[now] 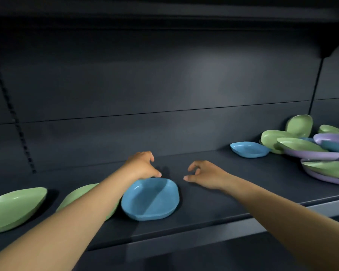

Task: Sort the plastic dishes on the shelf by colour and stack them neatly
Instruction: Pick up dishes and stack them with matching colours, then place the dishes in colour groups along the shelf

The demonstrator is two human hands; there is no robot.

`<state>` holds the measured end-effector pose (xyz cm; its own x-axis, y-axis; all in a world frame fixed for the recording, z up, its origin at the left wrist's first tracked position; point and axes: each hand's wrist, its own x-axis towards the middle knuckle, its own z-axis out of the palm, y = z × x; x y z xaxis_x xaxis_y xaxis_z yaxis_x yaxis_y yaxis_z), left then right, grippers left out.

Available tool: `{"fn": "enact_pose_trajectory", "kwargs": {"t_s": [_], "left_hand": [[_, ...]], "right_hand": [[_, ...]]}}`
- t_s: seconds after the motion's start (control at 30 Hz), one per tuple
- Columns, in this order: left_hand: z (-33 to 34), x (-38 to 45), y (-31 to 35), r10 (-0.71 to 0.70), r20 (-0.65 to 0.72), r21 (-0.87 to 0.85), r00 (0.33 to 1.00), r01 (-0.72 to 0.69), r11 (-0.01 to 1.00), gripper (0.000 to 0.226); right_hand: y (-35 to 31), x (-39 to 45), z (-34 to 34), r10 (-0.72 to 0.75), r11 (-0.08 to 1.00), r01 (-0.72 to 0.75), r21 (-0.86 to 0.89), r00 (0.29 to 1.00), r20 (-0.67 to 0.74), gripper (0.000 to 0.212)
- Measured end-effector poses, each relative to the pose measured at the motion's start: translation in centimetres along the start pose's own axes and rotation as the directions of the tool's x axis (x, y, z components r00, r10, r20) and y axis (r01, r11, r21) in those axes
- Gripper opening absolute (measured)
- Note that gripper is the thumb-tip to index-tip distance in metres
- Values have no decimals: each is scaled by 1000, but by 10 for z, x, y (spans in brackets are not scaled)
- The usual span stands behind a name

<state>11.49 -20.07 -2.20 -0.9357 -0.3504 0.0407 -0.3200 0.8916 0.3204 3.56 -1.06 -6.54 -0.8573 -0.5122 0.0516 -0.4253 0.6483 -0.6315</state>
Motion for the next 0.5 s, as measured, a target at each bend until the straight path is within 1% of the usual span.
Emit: {"fn": "enact_pose_trajectory", "kwargs": {"t_s": [0.07,0.13,0.23,0.37,0.5], "left_hand": [[2,12,27,17,1,-33,1000,-17,999,54],[6,25,57,39,3,-23,999,-39,999,53],[14,44,104,75,-7,-28,997,-75,997,54],[35,69,169,102,30,-93,994,-99,991,56],[70,97,227,56,93,-151,994,-41,988,61]], "right_hand": [[19,0,-27,-52,991,48,-124,998,-30,42],[41,1,-58,-104,968,89,-236,993,-49,43],[76,6,-113,-153,924,132,-360,988,-29,44],[132,21,-194,-182,880,158,-448,983,-10,40],[196,43,-262,-152,868,160,-470,987,54,44]]}}
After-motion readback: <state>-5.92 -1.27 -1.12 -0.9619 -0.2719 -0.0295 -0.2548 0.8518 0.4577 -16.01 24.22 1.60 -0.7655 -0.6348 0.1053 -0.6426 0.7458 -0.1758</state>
